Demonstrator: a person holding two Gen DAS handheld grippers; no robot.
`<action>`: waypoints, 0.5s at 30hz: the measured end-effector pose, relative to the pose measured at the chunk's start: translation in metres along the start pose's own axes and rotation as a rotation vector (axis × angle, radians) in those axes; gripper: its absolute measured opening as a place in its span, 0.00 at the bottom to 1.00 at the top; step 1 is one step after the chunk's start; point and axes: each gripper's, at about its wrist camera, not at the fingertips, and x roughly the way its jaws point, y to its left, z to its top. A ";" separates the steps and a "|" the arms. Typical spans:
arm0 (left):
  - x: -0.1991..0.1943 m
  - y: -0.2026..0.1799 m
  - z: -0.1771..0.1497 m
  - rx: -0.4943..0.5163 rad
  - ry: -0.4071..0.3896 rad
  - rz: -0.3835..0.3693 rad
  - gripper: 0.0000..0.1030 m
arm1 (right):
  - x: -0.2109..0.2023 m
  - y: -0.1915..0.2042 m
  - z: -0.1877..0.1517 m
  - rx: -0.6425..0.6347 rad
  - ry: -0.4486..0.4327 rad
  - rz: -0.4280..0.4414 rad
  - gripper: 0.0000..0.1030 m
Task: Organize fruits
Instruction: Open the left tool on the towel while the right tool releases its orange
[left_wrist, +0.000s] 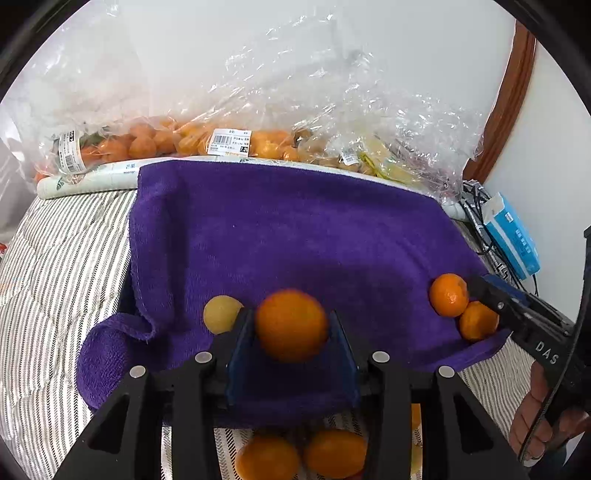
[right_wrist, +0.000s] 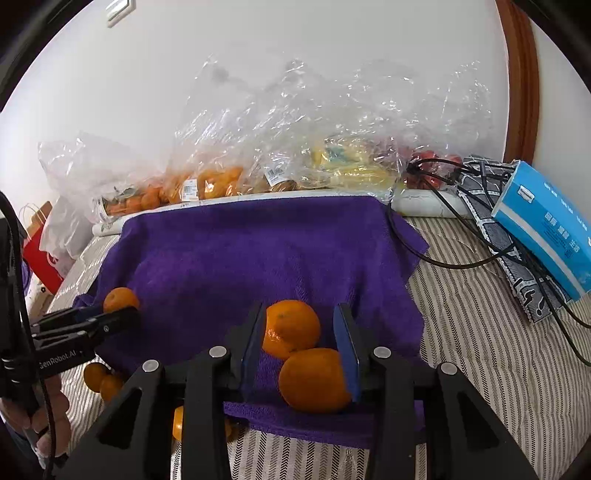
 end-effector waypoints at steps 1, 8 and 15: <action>-0.001 0.000 0.000 -0.002 -0.001 -0.011 0.41 | 0.000 0.001 0.000 -0.002 0.001 -0.002 0.38; -0.014 -0.001 0.004 -0.013 -0.043 -0.057 0.47 | 0.000 0.002 -0.001 -0.006 -0.009 -0.004 0.45; -0.021 -0.004 0.002 -0.003 -0.071 -0.042 0.47 | -0.005 0.004 -0.003 -0.022 -0.040 -0.030 0.54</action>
